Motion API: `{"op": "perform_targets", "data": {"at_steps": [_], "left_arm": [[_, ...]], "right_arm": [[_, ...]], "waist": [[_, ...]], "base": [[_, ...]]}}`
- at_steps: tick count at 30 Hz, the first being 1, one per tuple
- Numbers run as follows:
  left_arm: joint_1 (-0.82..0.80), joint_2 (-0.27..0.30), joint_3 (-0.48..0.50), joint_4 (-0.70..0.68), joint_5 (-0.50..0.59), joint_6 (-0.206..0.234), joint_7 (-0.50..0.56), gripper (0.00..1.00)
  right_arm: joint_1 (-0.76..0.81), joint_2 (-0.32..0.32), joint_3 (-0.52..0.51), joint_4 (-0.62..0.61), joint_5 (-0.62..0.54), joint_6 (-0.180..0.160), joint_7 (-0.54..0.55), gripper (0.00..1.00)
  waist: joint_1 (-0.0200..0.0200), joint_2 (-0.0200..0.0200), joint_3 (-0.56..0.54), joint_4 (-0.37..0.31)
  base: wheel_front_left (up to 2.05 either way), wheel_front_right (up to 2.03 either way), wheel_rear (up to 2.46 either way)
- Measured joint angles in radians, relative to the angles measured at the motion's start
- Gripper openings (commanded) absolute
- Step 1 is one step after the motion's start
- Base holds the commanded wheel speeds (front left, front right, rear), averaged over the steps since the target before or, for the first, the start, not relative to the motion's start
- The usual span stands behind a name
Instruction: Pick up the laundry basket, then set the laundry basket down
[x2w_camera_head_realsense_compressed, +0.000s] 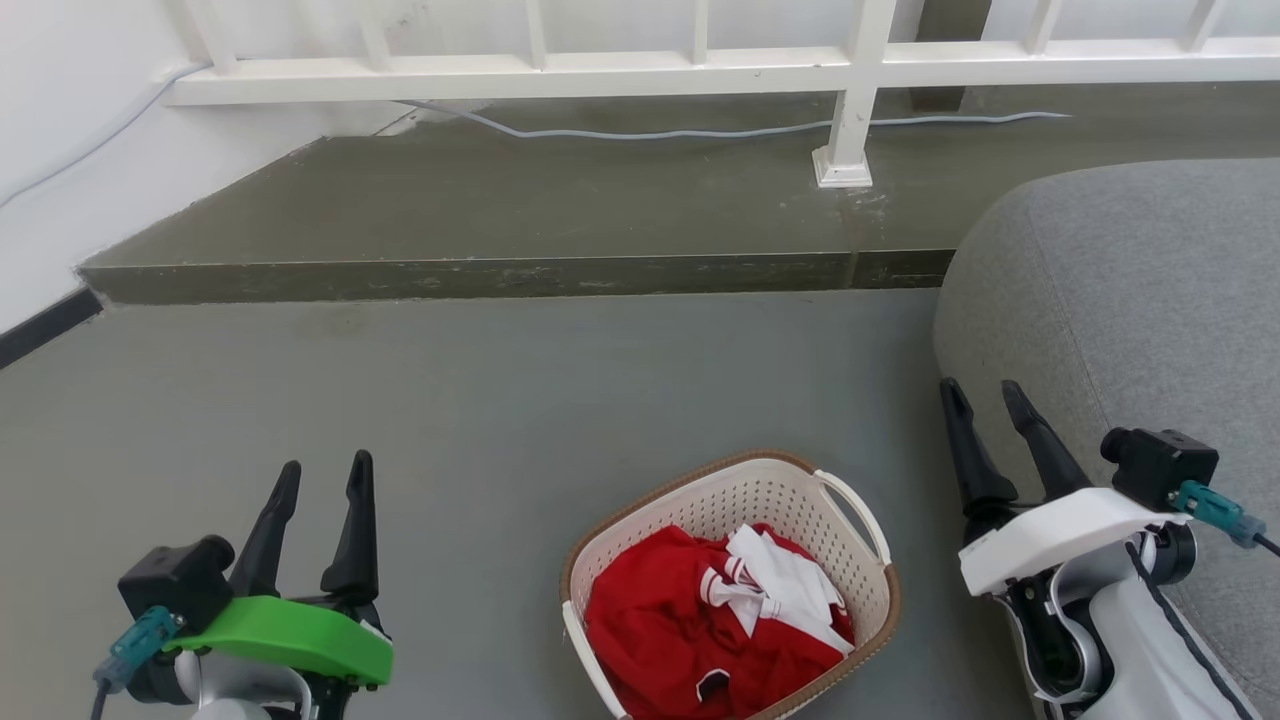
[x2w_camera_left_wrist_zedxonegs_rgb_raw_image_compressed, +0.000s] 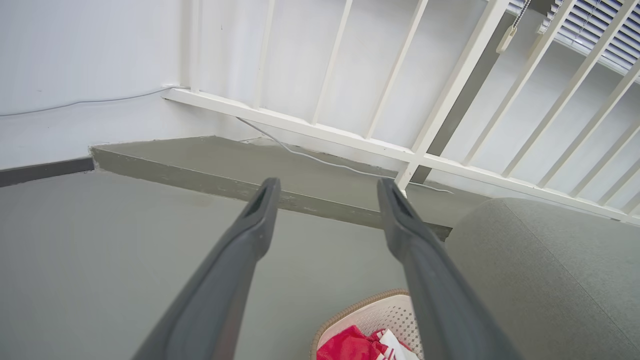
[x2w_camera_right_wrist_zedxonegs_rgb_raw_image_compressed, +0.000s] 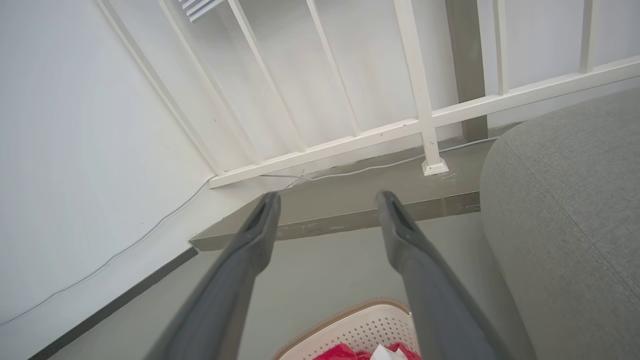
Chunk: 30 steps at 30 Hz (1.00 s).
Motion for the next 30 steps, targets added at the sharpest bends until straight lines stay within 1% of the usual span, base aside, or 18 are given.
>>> {"op": "perform_targets", "data": {"at_steps": [15, 30], "left_arm": [[0.0, -0.003, -0.022, -0.021, 0.192, -0.01, -0.051, 1.0], [0.0, -0.013, -0.02, -0.021, 0.205, -0.02, -0.051, 1.0]], "right_arm": [[-0.011, 0.0, 0.031, 0.0, -0.189, 0.0, -0.051, 1.0], [-0.011, 0.017, 0.011, 0.012, -0.201, 0.003, -0.055, 1.0]], "waist": [[0.0, 0.0, -0.008, 0.004], [0.0, 0.0, -0.015, -0.001]], "base": [[0.0, 0.0, 0.0], [0.0, 0.0, 0.0]]}}
